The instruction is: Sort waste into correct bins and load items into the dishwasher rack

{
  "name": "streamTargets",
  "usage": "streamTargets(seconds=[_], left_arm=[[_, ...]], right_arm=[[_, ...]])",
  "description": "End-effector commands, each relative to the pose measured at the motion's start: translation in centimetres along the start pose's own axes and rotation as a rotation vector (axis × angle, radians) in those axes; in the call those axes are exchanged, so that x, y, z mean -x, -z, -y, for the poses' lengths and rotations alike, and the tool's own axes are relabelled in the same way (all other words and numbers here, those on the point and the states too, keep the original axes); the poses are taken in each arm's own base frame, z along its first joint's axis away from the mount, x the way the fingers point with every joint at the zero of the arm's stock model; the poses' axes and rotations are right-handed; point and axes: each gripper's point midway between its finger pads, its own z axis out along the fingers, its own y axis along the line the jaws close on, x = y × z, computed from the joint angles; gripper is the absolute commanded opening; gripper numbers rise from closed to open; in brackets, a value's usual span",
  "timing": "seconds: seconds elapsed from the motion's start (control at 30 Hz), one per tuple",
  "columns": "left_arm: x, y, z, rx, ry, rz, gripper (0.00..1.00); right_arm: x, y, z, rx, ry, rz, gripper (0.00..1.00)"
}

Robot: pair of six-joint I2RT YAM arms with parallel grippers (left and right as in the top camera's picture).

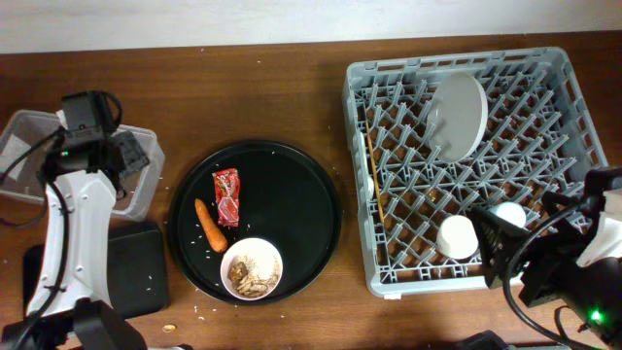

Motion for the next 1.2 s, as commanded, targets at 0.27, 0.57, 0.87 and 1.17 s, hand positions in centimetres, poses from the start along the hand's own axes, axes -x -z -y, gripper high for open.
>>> streamTargets(seconds=[0.27,0.57,0.87,1.17], left_arm=[[-15.0,-3.5,19.1,-0.189,-0.525,-0.265,0.61],[-13.9,-1.7,17.7,-0.032,-0.573,-0.282,0.0],[4.1,-1.5,0.0,0.013,0.081,-0.086,0.67],[-15.8,6.5,10.8,-0.081,-0.215,-0.463,0.63]], right_arm=[[0.1,0.0,0.0,-0.002,0.001,0.006,0.99],[0.1,0.0,0.0,-0.002,0.001,0.005,0.99],[0.1,0.0,0.0,-0.002,0.001,0.005,0.99],[0.1,0.0,0.0,-0.002,0.001,0.006,0.99]])
